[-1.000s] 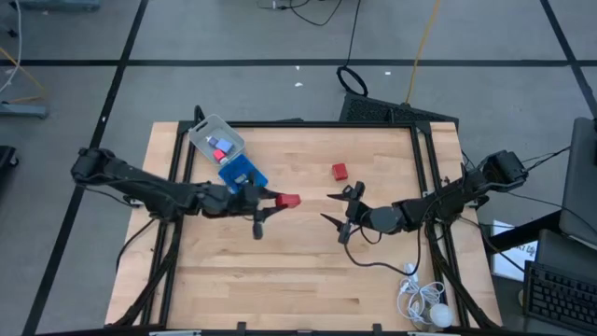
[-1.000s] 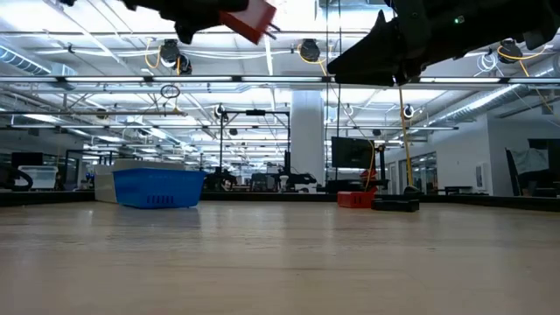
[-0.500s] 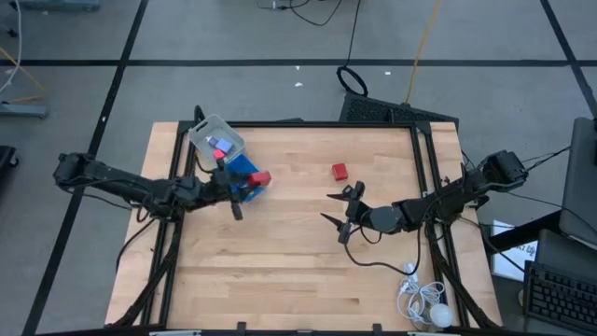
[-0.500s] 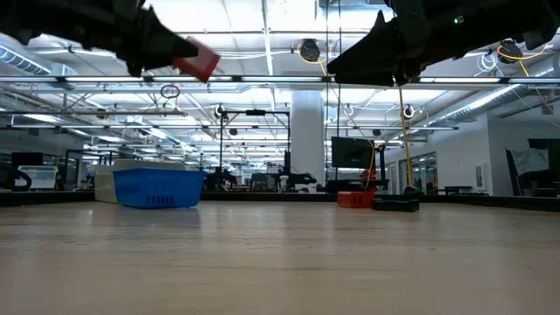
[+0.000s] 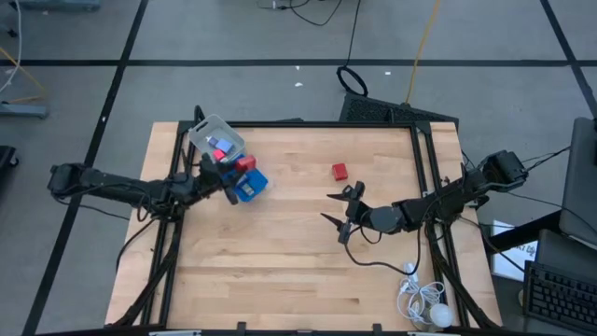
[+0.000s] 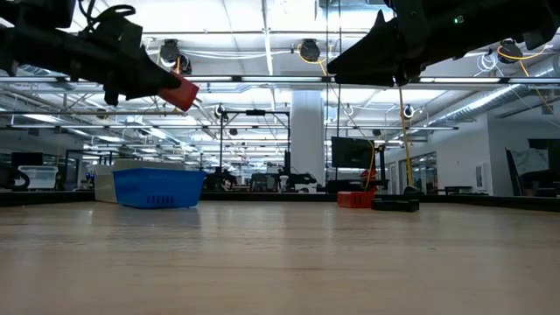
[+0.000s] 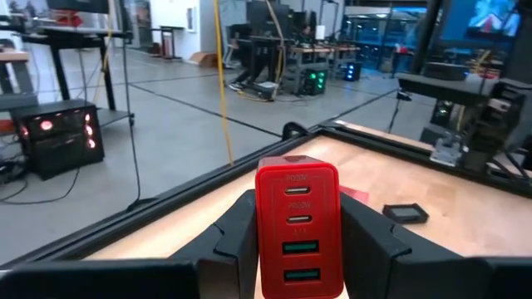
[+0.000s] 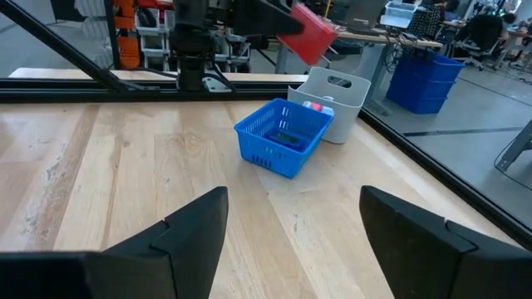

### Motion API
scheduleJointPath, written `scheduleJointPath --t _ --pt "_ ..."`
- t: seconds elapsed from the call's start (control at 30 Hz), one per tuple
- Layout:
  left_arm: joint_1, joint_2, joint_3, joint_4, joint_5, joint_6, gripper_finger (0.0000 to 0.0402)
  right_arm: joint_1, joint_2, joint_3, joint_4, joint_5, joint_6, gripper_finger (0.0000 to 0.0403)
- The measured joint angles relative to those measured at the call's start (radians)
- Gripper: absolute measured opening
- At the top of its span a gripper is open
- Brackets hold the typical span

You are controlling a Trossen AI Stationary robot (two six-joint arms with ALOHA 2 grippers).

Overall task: Pick & Place Office items
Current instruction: Put the bottom red charger adapter into the gray bin

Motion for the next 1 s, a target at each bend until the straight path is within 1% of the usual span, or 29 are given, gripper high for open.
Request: scheduleJointPath --t 0.17,0.23,0.3,0.47,0.53,0.63,0.87,1.0 --pt "0.023 0.000 0.000 0.001 -0.007 -0.028 0.0124 0.000 0.000 0.000 0.000 0.000 0.000 0.0263" --pt "0.030 0.000 0.000 -0.003 -0.054 -0.053 0.0124 0.000 0.000 0.000 0.000 0.000 0.000 0.0263" --pt "0.034 0.000 0.000 -0.027 -0.128 -0.090 0.0124 0.000 0.000 0.000 0.000 0.000 0.000 0.0263" --pt "0.034 0.000 0.000 -0.157 -0.376 -0.220 0.0124 0.000 0.000 0.000 0.000 0.000 0.000 0.0263" --pt "0.034 0.000 0.000 -0.215 -0.451 -0.281 0.0124 0.000 0.000 0.000 0.000 0.000 0.000 0.0263" --pt "0.034 0.000 0.000 -0.281 -0.527 -0.371 0.0125 0.000 0.000 0.000 0.000 0.000 0.000 0.0263" --pt "0.034 0.001 0.000 -0.428 -0.634 -0.599 0.0125 -0.002 0.000 0.000 0.000 0.000 0.006 0.0263" --pt "0.061 0.001 0.000 -0.527 -0.629 -0.721 0.0125 -0.002 0.000 0.000 0.000 0.000 0.012 0.0263"
